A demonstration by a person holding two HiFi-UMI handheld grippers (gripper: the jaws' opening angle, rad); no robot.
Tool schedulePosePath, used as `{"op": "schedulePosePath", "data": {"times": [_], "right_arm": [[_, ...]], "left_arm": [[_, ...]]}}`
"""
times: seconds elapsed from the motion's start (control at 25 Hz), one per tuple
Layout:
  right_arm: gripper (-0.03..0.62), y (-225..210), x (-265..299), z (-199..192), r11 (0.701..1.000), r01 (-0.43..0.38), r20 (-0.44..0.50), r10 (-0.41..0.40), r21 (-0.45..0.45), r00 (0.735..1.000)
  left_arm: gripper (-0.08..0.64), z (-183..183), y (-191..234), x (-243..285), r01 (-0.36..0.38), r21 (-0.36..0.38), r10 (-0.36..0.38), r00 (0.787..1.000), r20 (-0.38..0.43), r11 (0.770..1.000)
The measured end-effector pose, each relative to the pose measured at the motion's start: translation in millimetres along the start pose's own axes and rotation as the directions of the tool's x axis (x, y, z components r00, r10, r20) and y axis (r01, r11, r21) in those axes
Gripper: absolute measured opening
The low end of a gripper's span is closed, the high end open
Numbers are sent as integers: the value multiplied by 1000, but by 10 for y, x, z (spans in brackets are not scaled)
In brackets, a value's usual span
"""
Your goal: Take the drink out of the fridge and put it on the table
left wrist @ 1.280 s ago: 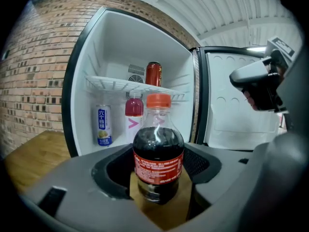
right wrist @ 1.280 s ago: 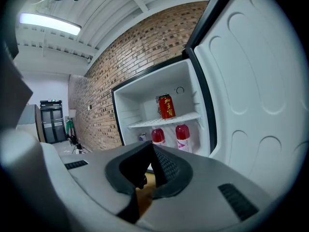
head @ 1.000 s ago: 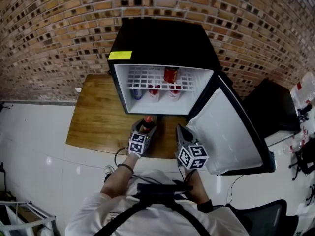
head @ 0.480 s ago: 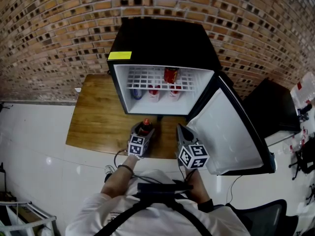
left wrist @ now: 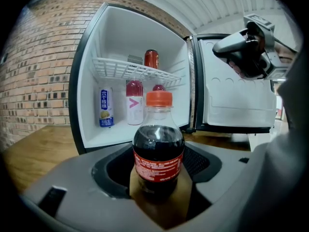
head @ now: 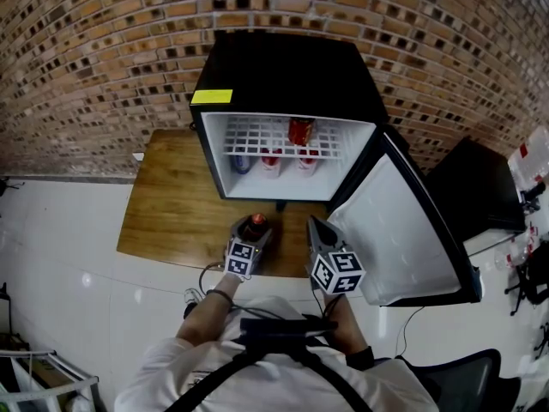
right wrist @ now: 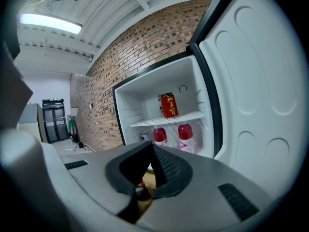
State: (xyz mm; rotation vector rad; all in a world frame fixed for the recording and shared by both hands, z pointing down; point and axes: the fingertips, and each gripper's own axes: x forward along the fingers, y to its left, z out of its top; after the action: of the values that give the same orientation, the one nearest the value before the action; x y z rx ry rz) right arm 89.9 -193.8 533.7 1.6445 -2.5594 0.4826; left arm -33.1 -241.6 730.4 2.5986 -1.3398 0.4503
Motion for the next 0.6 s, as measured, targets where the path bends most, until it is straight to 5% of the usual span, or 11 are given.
{"op": "schedulePosePath", "data": {"times": [0.28, 0.6], "right_arm": [[15, 28, 5, -27, 1000, -11, -3, 11, 3, 1000], [15, 60, 34, -86, 1000, -19, -9, 20, 13, 1000]], "left_arm": [[371, 28, 2, -33, 25, -89, -27, 999, -26, 996], [393, 728, 32, -674, -2, -134, 16, 994, 104, 991]]}}
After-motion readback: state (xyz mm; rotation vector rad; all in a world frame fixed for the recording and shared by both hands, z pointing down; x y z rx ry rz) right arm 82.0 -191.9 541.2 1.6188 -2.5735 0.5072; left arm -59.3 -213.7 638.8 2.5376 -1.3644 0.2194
